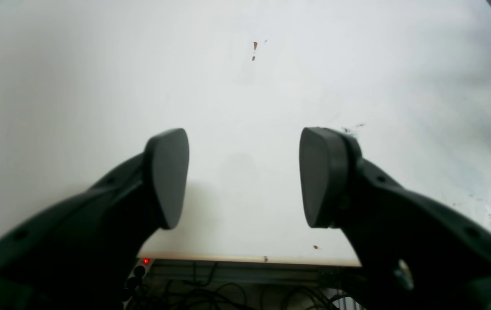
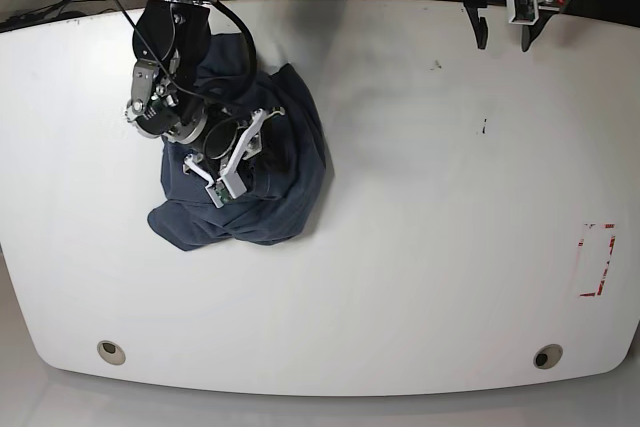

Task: Fold the T-shirt properly
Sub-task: 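Lift the shirt with the right gripper and drag it away from the arms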

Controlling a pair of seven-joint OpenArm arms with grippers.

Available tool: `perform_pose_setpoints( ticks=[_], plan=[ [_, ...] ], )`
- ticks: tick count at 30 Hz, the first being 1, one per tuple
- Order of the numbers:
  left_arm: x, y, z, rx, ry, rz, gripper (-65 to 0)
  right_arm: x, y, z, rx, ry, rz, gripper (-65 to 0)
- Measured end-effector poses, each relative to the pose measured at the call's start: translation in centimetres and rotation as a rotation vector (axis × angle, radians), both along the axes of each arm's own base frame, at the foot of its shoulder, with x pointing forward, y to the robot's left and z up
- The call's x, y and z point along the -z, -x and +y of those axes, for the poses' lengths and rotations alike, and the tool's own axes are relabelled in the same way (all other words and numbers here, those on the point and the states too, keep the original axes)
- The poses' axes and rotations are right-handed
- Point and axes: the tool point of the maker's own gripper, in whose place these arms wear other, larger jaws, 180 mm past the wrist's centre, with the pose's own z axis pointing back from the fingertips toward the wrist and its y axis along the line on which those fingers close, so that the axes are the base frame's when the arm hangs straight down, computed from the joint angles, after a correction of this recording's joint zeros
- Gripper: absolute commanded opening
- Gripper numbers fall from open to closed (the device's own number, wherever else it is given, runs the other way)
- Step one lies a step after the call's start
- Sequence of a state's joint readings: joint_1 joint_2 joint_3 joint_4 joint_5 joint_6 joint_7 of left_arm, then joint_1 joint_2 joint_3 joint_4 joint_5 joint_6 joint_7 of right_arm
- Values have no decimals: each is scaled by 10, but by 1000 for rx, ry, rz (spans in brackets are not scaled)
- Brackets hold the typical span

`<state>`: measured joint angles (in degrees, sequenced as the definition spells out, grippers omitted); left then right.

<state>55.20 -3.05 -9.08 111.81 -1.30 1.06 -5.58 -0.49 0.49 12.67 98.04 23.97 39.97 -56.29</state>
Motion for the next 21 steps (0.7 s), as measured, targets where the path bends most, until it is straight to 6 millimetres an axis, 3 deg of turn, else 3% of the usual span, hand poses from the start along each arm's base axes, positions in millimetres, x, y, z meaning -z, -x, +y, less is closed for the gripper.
perform_pose_setpoints(
  ticks=[5,10,15,21],
  plan=[
    [0,-1,-1,1,2,-3,-279,-11,-1,4,-24,27,-39,-650],
    [6,-15,-7,0,21,20,-279,-40,-10,-2,-40,67,-137,-650],
    [17,-33,-24,20,61,73,-279,-79,-43,-34,-28,175,-262,-650],
    [20,-55,-49,75,101,91,-279,-131,-77,-57,-30,257,-398,-650]
  ],
)
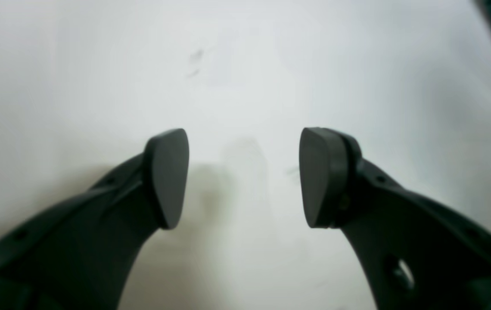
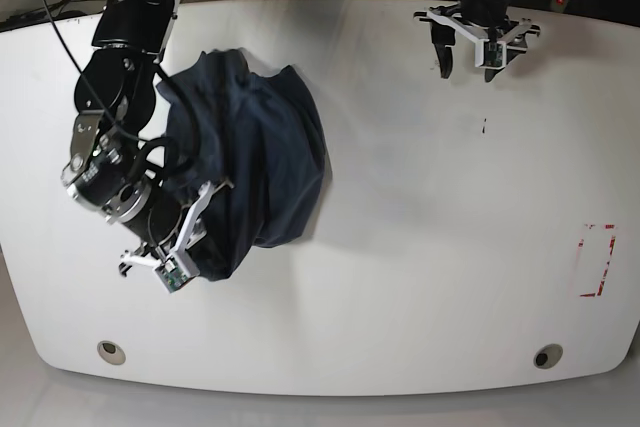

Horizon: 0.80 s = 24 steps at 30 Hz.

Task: Fold the T-shirt properly
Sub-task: 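Lift the shirt with the right gripper and drag it away from the arms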

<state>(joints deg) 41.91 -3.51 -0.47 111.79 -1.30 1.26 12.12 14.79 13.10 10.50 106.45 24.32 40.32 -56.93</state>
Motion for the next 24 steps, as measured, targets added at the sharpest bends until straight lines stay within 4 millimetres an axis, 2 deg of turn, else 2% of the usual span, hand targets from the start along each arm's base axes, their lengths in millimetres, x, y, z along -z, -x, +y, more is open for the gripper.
perform_pose_setpoints(
  ticks=[4,7,13,17,24],
  plan=[
    [-1,-12,-32,116,26,2,-279,-36,-21,-26,48,100,-55,-650],
    [-5,-19,-55,201,41,-17,-279,-69,-34,-35,62,136,-118,-650],
    [-15,-27,-92,283,99,-55,-279,-135,-51,-31,30,256,-259,-650],
    [-22,-34,-117,339,127,-84,-278,-165,-54,-23,-1,318,-328,-650],
    [-19,-45,-158,455,151,-99,-278,-216,-59,-20,3,382,-435,-650]
  ],
)
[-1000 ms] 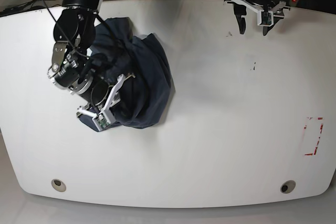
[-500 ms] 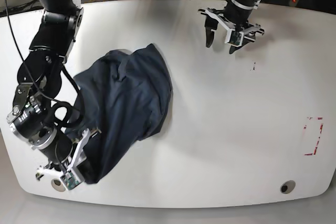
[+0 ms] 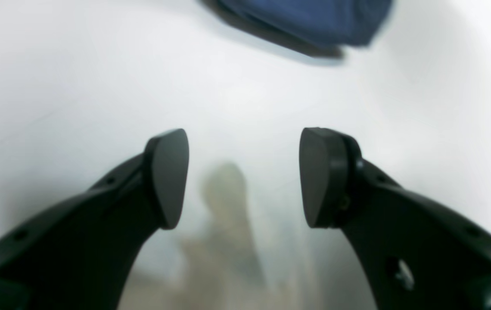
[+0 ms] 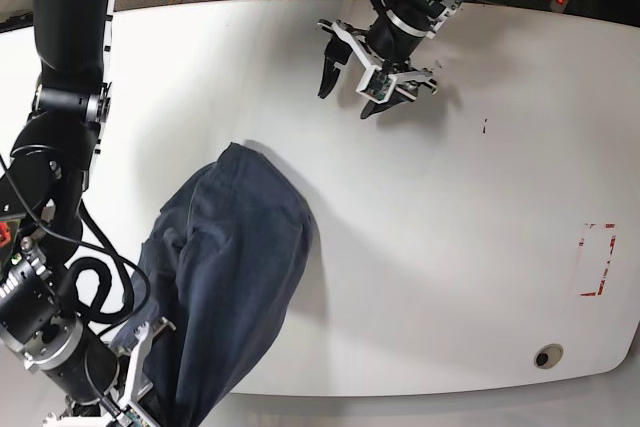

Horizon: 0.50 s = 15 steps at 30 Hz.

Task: Fold the T-shirt properly
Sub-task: 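Lift the shirt with the right gripper and drag it away from the arms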

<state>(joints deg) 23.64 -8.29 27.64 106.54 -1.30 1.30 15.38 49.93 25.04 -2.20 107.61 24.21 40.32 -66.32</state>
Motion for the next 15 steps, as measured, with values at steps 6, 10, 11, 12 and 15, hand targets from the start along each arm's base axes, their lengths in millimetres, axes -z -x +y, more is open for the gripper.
perform_pose_setpoints(
  ticks=[6,10,11,12,15],
  plan=[
    [3,-10,-12,35,-4,-13,-278,-50,3,12,-36,18,-106,-650],
    [4,-16,-17,29,6,-16,-278,-90,8,7,-7,29,-189,-650],
    [5,-18,-18,31,4,-17,-278,-100,10,7,-7,28,-212,-650],
    [5,-20,-19,36,2,-19,-278,-109,12,7,-5,29,-231,-650],
    [0,-28,-21,34,4,-37,-278,-131,17,15,-12,66,-281,-650]
  ],
)
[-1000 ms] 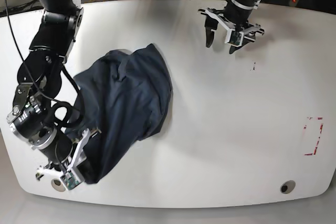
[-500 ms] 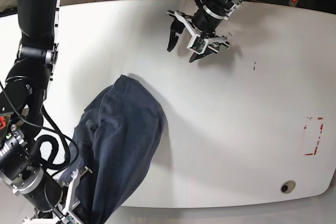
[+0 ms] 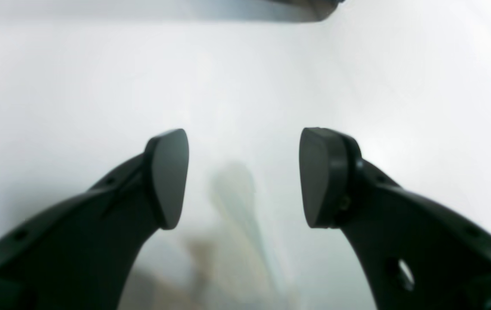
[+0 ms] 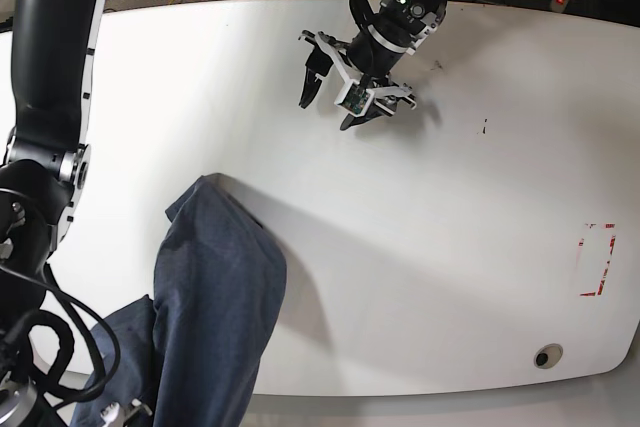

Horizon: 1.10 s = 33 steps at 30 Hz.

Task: Fold the T-shirt properly
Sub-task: 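Lift the shirt with the right gripper and drag it away from the arms, then move the left gripper to the hanging shirt and grasp its edge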

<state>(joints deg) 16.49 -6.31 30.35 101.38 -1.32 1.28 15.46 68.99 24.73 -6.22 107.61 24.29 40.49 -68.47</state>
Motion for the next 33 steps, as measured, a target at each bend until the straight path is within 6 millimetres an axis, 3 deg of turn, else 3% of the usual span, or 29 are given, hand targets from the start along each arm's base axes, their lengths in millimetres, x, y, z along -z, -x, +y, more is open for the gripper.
perform_pose_setpoints(
  ticks=[3,6,10,14,23,29,33],
  plan=[
    [-14,-17,-4,-25,27,-38,-278,-21,9,19,-52,25,-50,-650],
    [-22,-25,-12,-17,48,-66,-278,-29,14,25,-81,22,-80,-650],
    [-12,-31,-17,-30,41,-32,-278,-11,-3,23,-35,50,-5,-650],
    [-12,-43,-27,-25,56,-41,-278,6,-13,34,-65,51,56,-650],
    [-3,-60,-55,-23,80,-4,-278,6,-17,30,-59,41,69,-650],
    [14,-52,-88,74,52,14,-278,10,-23,28,-56,31,94,-650],
    [20,-53,-96,92,64,-8,-278,10,-23,27,-54,30,93,-650]
  ],
)
